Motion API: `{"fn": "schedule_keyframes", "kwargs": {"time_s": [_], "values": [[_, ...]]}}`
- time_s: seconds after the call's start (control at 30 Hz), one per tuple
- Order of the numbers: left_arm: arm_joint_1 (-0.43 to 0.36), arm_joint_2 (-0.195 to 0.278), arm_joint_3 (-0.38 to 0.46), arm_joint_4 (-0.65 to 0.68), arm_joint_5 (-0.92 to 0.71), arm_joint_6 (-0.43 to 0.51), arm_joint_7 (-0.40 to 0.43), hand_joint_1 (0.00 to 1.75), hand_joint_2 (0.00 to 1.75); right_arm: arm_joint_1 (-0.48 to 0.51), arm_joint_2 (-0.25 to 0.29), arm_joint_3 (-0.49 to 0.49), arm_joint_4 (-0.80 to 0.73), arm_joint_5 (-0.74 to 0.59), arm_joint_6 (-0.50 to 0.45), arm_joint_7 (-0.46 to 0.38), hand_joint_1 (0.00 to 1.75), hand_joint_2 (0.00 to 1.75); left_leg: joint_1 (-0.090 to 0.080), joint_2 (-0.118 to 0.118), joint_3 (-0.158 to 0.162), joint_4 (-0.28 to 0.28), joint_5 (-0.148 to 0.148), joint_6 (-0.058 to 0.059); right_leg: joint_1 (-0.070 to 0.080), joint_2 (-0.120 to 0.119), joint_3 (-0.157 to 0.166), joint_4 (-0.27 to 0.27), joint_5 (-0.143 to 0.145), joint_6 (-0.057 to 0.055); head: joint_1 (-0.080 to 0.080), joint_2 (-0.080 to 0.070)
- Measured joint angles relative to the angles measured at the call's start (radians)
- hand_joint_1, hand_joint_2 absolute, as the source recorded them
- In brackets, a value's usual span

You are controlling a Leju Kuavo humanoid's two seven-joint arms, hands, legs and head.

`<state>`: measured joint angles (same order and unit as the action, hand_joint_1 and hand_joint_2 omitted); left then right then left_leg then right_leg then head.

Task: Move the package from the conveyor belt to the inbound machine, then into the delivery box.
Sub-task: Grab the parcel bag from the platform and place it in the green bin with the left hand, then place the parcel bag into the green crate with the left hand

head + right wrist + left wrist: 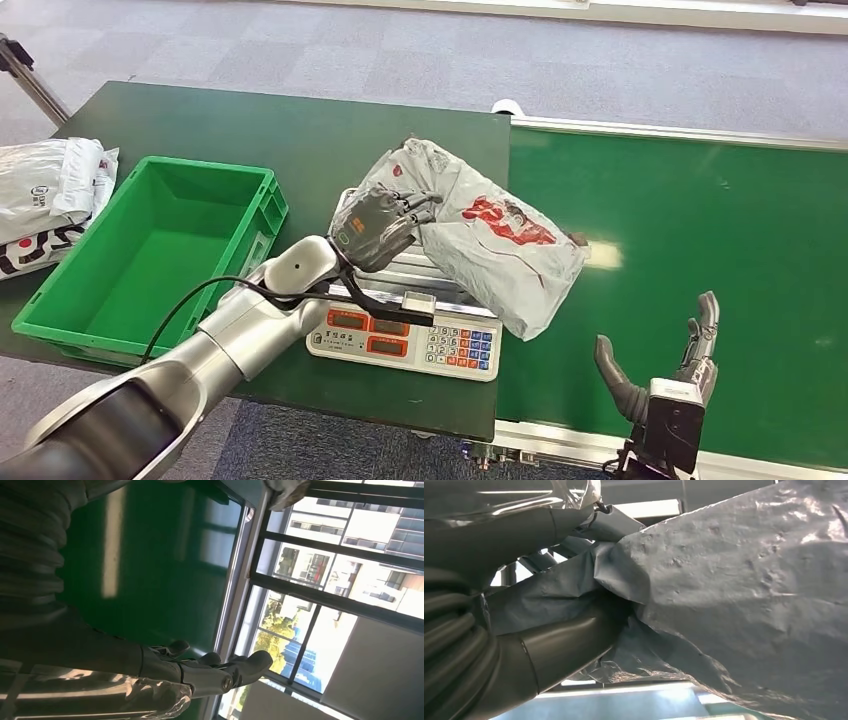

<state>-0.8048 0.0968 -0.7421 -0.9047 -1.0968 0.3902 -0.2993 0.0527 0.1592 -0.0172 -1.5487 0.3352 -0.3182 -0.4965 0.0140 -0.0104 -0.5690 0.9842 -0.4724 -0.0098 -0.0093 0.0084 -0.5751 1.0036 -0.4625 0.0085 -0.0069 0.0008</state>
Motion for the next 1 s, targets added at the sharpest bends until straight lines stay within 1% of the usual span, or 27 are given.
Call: {"fn": "schedule_keyframes", "kwargs": {"time_s": [0.13, 0.23, 0.4, 0.53, 0.67, 0.7, 0.77, 0.83, 0.93, 1.0], "values": [[0.073, 0.046, 0.091, -0.143, -0.037, 0.045, 0.025, 1.75, 1.75, 0.007, 0.0, -0.007, -0.005, -0.001, -0.008, -0.002, 0.0, 1.75, 0.0, 0.0, 0.0, 0.0, 0.0, 0.0, 0.0, 0.0, -0.001, 0.0, 0.0, 0.0, 0.0, 0.0], [0.126, 0.08, 0.18, -0.215, -0.095, 0.098, 0.071, 1.75, 1.75, 0.014, -0.001, -0.011, -0.008, -0.001, -0.015, -0.002, 0.0, 1.75, 0.0, 0.0, 0.0, 0.0, 0.0, 0.0, 0.0, 0.001, -0.001, 0.0, 0.0, 0.0, 0.0, 0.0], [0.196, 0.138, 0.356, -0.309, -0.149, 0.153, 0.123, 1.75, 1.75, 0.022, -0.003, -0.013, -0.011, -0.002, -0.03, -0.002, 0.0, 1.75, 0.0, 0.002, 0.0, 0.0, 0.0, 0.0, 0.0, 0.002, -0.001, 0.0, 0.0, 0.0, 0.0, 0.0], [0.252, 0.165, 0.485, -0.359, -0.185, 0.167, 0.16, 1.75, 1.75, 0.038, -0.003, -0.015, -0.027, -0.002, -0.041, -0.001, 0.0, 1.75, 0.0, 0.002, 0.0, 0.0, 0.0, 0.0, 0.0, 0.002, -0.002, 0.0, 0.0, 0.0, 0.0, 0.0], [0.285, 0.175, 0.552, -0.386, -0.196, 0.171, 0.168, 1.75, 1.75, 0.046, -0.002, -0.017, -0.037, -0.001, -0.042, 0.001, 0.0, 1.75, 0.0, 0.002, -0.001, 0.0, 0.0, 0.0, 0.0, 0.002, -0.002, 0.0, 0.0, 0.0, 0.0, 0.0], [0.292, 0.176, 0.564, -0.391, -0.204, 0.169, 0.182, 1.75, 1.75, 0.047, -0.001, -0.017, -0.039, 0.001, -0.043, 0.002, 0.0, 1.75, 0.0, 0.002, -0.001, 0.0, 0.0, 0.0, 0.0, 0.002, -0.002, 0.0, 0.0, 0.0, 0.001, 0.0], [0.321, 0.174, 0.596, -0.408, -0.229, 0.159, 0.253, 1.75, 1.75, 0.051, 0.003, -0.018, -0.043, 0.011, -0.044, 0.005, 0.0, 1.75, 0.0, 0.004, -0.001, 0.0, 0.0, 0.0, 0.0, 0.003, -0.002, 0.0, 0.0, 0.0, 0.0, 0.0], [0.372, 0.17, 0.647, -0.435, -0.244, 0.153, 0.331, 1.75, 1.75, 0.062, 0.011, -0.021, -0.05, 0.027, -0.049, 0.008, 0.0, 1.75, 0.0, 0.006, 0.0, 0.0, -0.001, -0.001, 0.0, 0.006, -0.002, 0.0, 0.0, 0.0, 0.0, 0.0], [0.447, 0.156, 0.734, -0.477, -0.255, 0.142, 0.383, 1.75, 1.75, 0.077, 0.02, -0.025, -0.061, 0.042, -0.053, 0.009, 0.0, 1.75, 0.001, 0.006, -0.001, 0.0, -0.001, -0.001, 0.0, 0.007, -0.004, 0.0, -0.001, -0.001, 0.0, 0.0], [0.483, 0.147, 0.793, -0.501, -0.273, 0.104, 0.41, 1.75, 1.75, 0.083, 0.024, -0.027, -0.069, 0.049, -0.054, 0.012, 0.0, 1.75, 0.001, 0.006, -0.001, -0.001, -0.001, -0.001, 0.001, 0.006, -0.004, 0.0, -0.001, -0.001, 0.0, 0.0]]}}
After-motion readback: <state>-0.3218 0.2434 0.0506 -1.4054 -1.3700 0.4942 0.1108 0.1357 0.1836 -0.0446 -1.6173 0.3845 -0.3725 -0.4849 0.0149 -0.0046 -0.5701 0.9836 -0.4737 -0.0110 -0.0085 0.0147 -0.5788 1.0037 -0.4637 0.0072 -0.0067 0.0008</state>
